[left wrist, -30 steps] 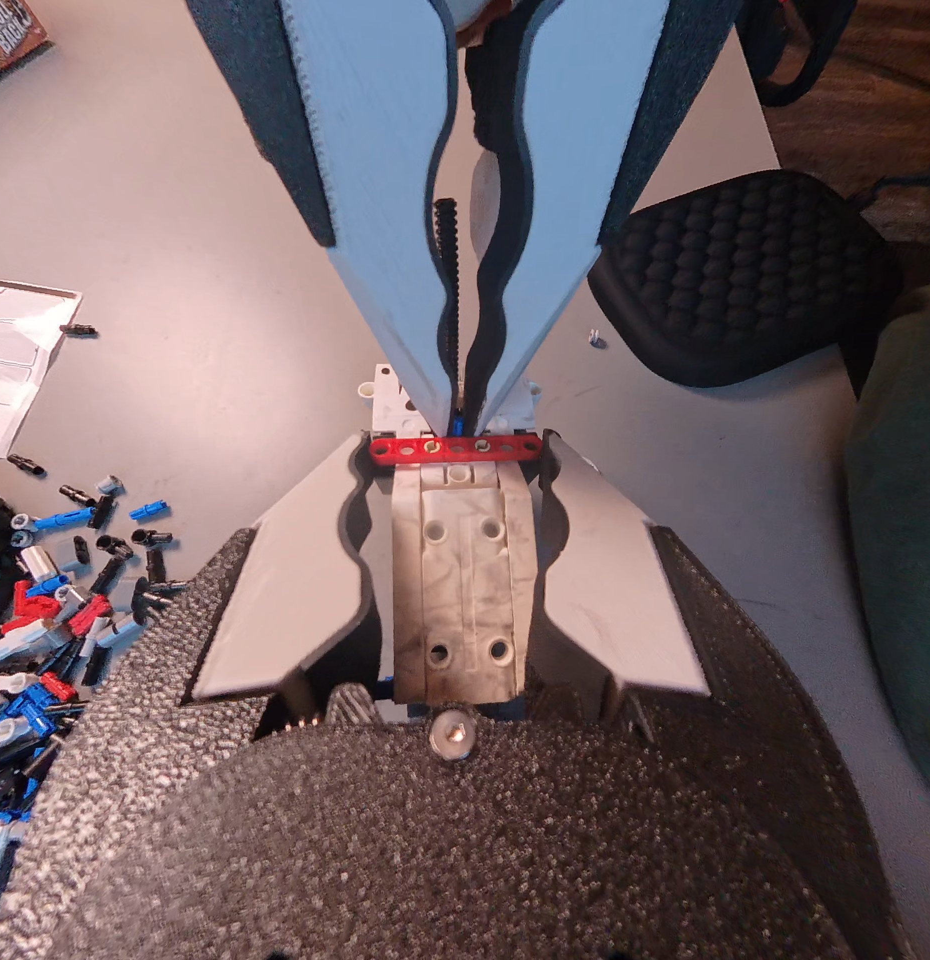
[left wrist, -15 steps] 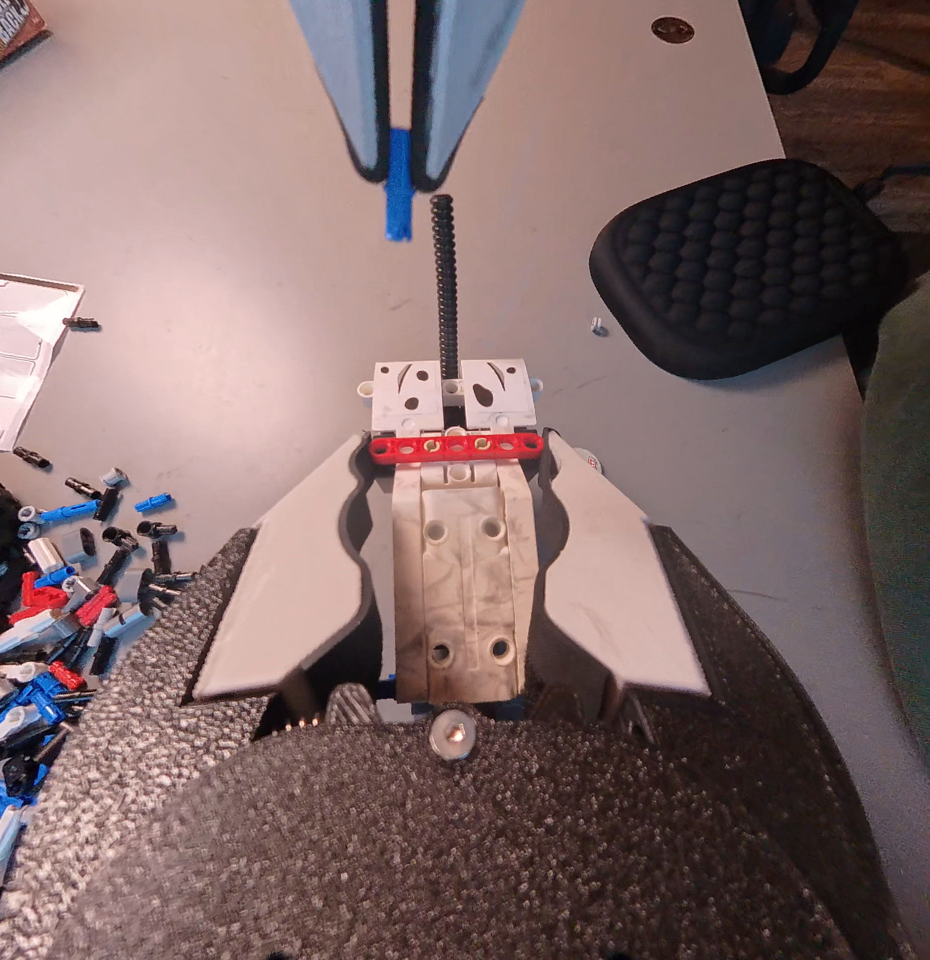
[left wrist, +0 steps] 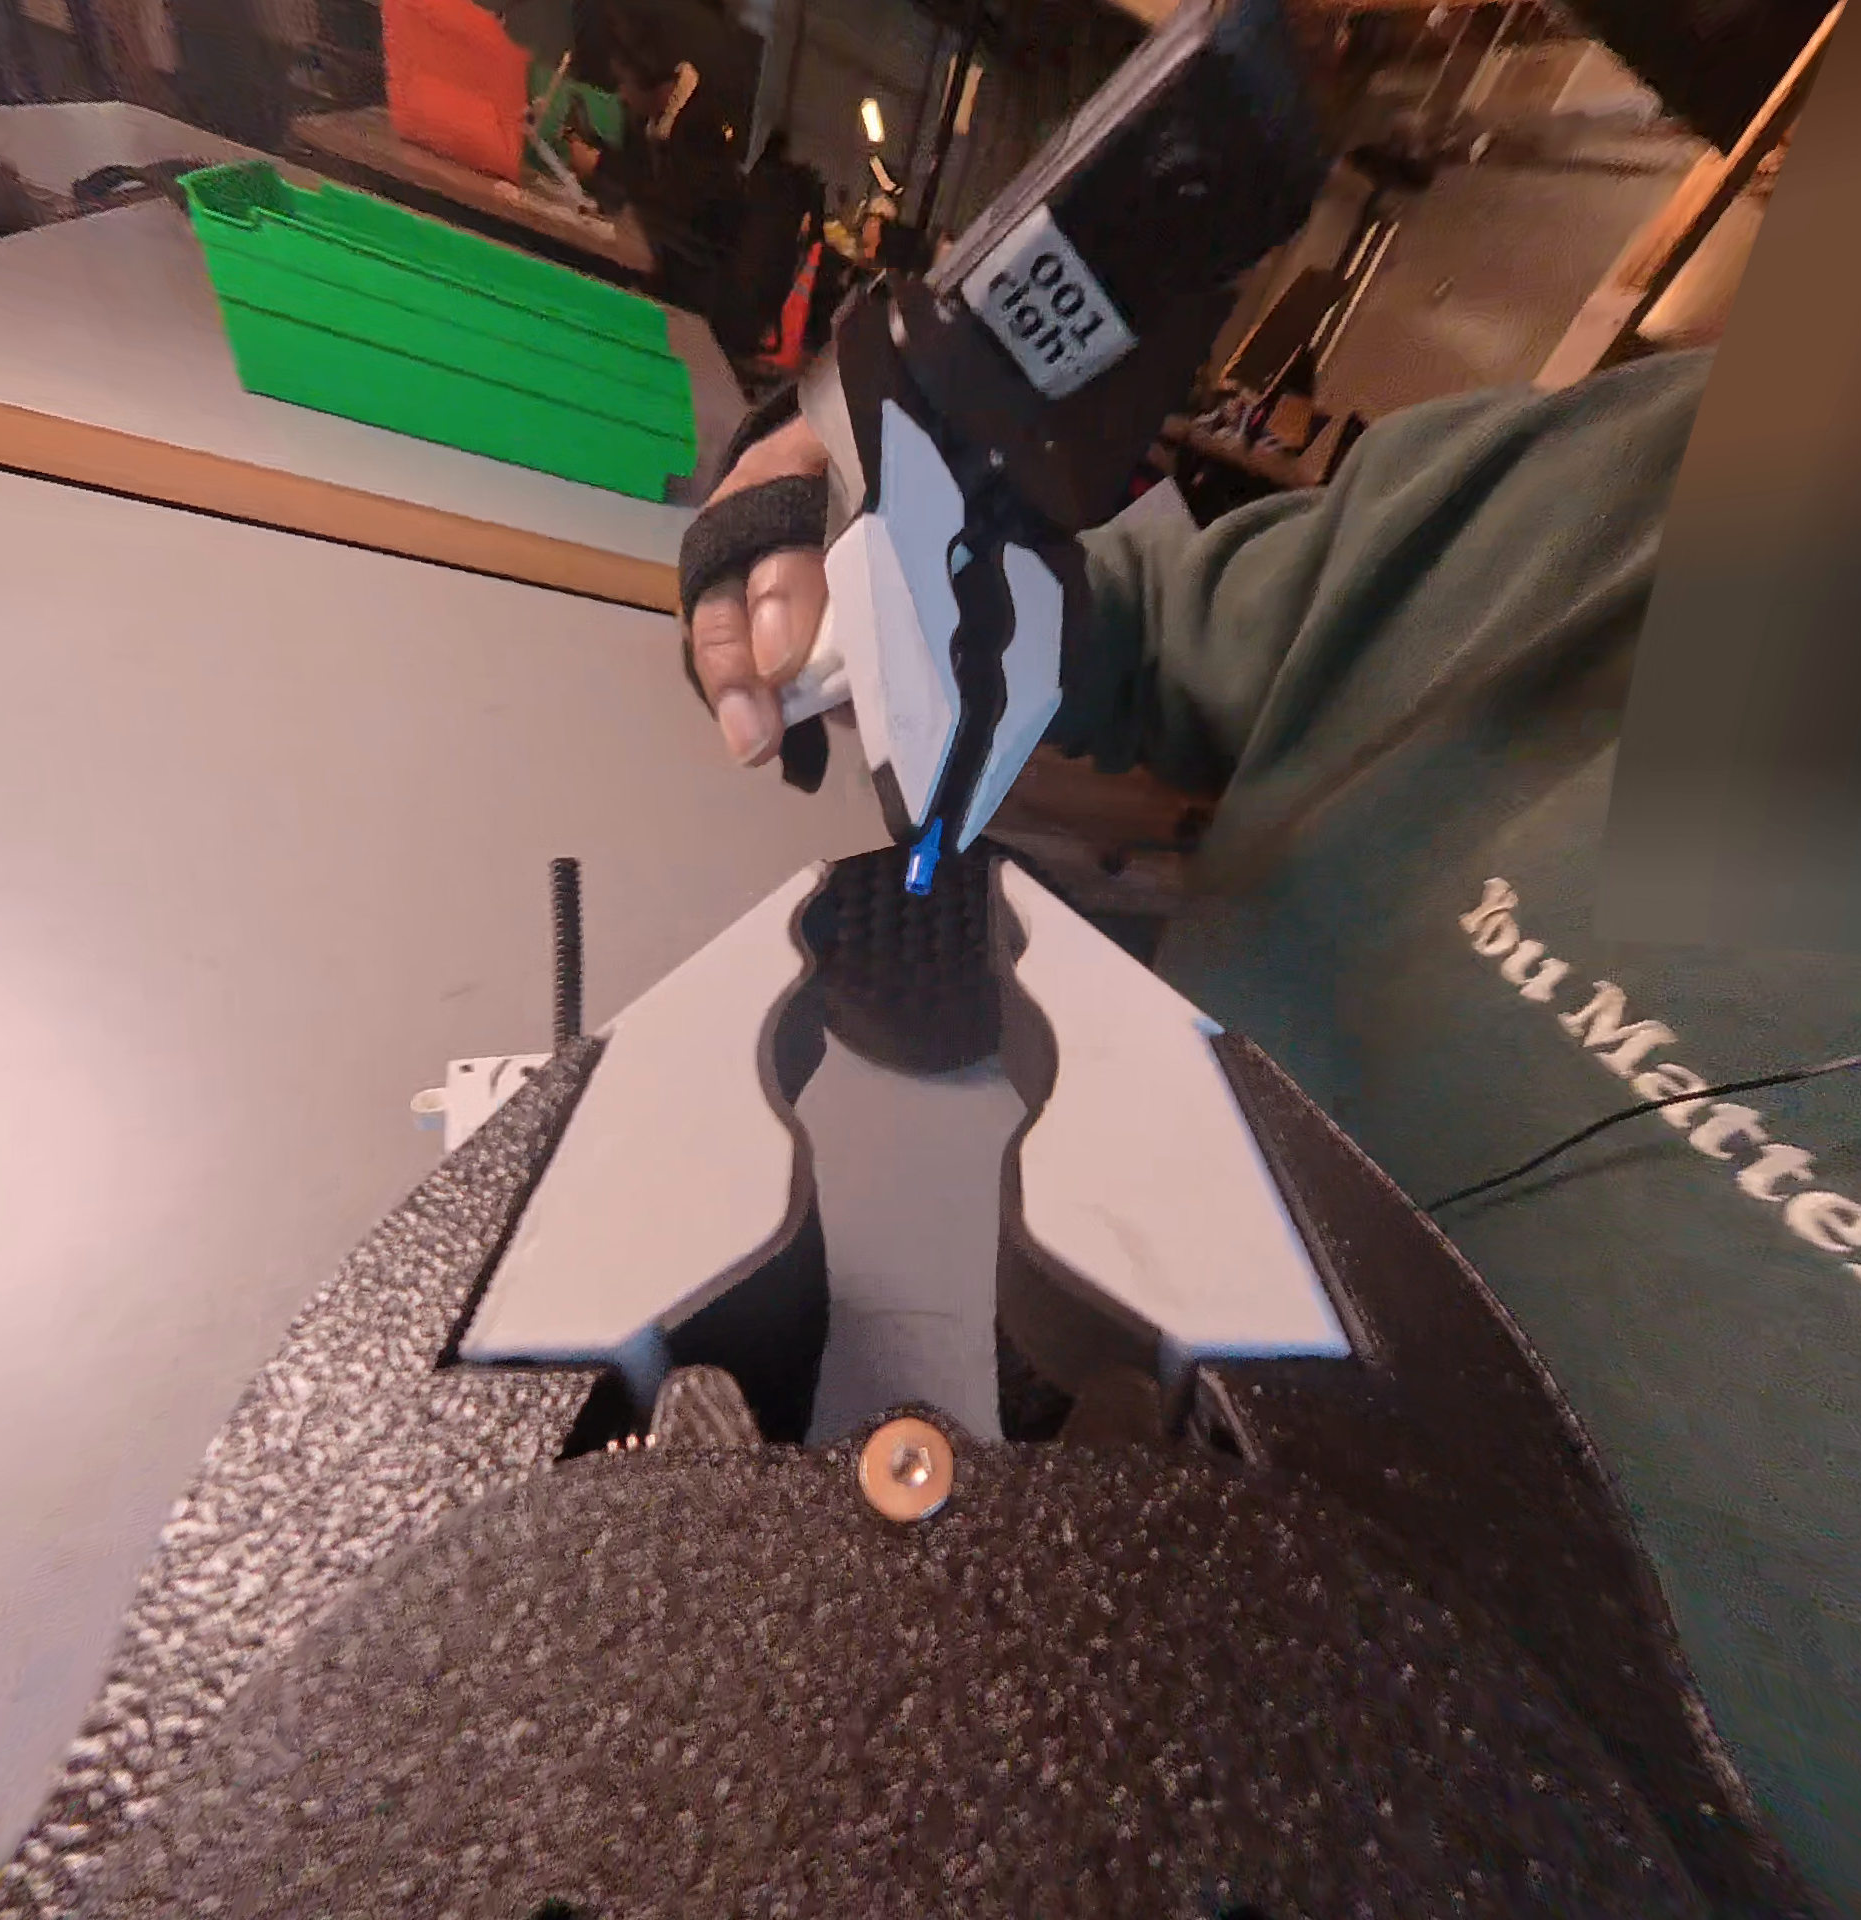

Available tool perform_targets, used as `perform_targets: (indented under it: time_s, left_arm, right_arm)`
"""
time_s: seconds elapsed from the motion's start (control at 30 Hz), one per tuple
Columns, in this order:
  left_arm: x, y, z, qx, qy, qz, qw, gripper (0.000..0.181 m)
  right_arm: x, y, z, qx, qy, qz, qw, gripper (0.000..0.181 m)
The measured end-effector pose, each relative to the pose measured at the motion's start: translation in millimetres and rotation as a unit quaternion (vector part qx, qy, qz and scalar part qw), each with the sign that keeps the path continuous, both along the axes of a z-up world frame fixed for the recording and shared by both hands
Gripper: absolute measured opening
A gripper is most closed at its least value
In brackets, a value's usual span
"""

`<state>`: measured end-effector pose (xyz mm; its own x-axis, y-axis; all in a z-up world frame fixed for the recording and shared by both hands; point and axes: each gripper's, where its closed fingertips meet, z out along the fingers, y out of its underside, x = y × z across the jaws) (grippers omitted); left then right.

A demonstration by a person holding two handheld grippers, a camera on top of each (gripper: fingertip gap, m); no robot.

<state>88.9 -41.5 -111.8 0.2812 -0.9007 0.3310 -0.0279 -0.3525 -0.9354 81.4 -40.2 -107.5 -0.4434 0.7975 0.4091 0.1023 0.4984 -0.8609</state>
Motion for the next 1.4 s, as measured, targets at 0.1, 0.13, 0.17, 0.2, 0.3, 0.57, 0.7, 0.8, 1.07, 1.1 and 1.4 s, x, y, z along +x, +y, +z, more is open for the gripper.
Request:
perform_targets:
  time_s: [0.1, 0.13, 0.17, 0.2, 0.3, 0.57, 0.7, 0.8, 1.07, 1.1, 1.4]
  left_arm:
    - [3, -7, 8, -0.022, -0.038, -0.013, 0.999, 0.013]
    - [4, -8, 6, -0.024, -0.035, -0.012, 0.999, 0.009]
    - [5, -10, 7, -0.023, -0.034, -0.014, 0.999, 0.007]
    - [5, -11, 8, -0.021, -0.034, -0.014, 0.999, 0.006]
    - [6, -15, 10, -0.014, -0.025, -0.02, 0.999, 0.003]
    - [-115, 62, -45, 0.087, 0.273, 0.262, 0.922, 0.003]
    - [-180, 88, -114, 0.015, 0.356, 0.324, 0.876, 0.004]
    - [-190, 96, -146, -0.01, 0.392, 0.321, 0.862, 0.004]
    - [-197, 101, -153, -0.014, 0.396, 0.339, 0.853, 0.035]
    - [-198, 99, -147, -0.012, 0.387, 0.345, 0.855, 0.037]
    - [-167, 68, -79, -0.01, 0.207, 0.338, 0.918, 0.044]
  right_arm:
    - [1, -6, 1, 0.011, 0.019, 0.004, 1.0, 0.003]
    - [2, -8, 2, 0.016, 0.024, 0.005, 1.0, 0.003]
    - [3, -9, 3, 0.022, 0.025, 0.007, 0.999, 0.003]
    - [3, -10, 4, 0.026, 0.029, 0.007, 0.999, 0.003]
    - [4, -14, 6, 0.034, 0.038, 0.007, 0.999, 0.003]
    - [42, 27, -40, -0.014, -0.124, -0.061, 0.99, 0.02]
    - [92, 47, -128, -0.032, -0.313, -0.073, 0.946, 0.023]
    - [105, 49, -158, -0.045, -0.367, -0.078, 0.926, 0.024]
    - [100, 50, -173, -0.03, -0.403, -0.08, 0.911, 0.003]
    - [100, 50, -173, -0.025, -0.401, -0.075, 0.913, 0.003]
    - [-1, 154, -132, -0.048, -0.204, -0.182, 0.961, 0.003]
